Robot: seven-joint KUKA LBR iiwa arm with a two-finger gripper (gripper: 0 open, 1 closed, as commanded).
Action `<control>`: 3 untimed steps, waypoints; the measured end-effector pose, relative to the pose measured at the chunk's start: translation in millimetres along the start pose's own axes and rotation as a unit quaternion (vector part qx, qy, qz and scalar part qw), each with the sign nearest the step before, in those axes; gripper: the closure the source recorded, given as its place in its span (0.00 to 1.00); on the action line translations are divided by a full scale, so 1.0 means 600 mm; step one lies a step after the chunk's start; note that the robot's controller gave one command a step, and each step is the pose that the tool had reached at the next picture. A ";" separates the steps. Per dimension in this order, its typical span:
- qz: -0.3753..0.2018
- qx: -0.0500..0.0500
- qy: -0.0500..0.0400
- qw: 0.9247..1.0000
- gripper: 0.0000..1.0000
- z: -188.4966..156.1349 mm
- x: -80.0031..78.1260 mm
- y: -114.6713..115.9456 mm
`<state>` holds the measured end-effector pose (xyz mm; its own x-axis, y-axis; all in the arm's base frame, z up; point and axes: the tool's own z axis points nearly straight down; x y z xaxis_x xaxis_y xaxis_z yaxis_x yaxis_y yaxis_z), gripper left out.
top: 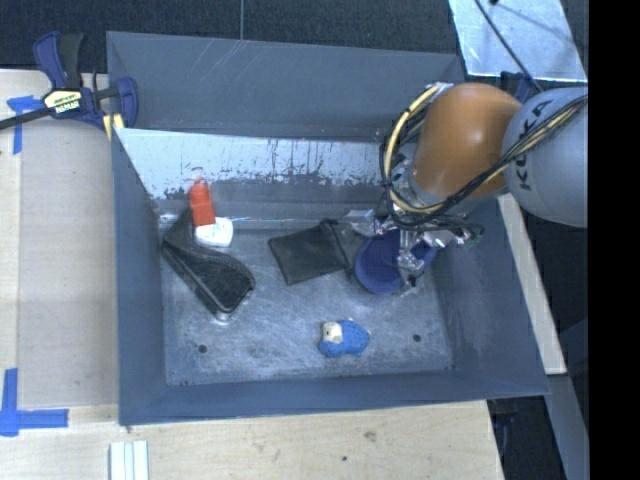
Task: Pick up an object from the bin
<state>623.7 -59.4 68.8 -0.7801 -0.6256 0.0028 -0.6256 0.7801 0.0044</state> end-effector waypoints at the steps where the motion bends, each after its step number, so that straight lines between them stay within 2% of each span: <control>1: 0.001 -0.002 0.002 1.000 1.00 0.001 0.002 0.002; 2: 0.023 0.006 -0.006 1.000 1.00 -0.141 -0.006 0.021; 3: 0.015 0.006 -0.006 1.000 1.00 -0.327 0.009 0.041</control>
Offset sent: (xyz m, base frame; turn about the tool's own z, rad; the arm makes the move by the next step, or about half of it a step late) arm 0.0000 0.0000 0.0000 0.0000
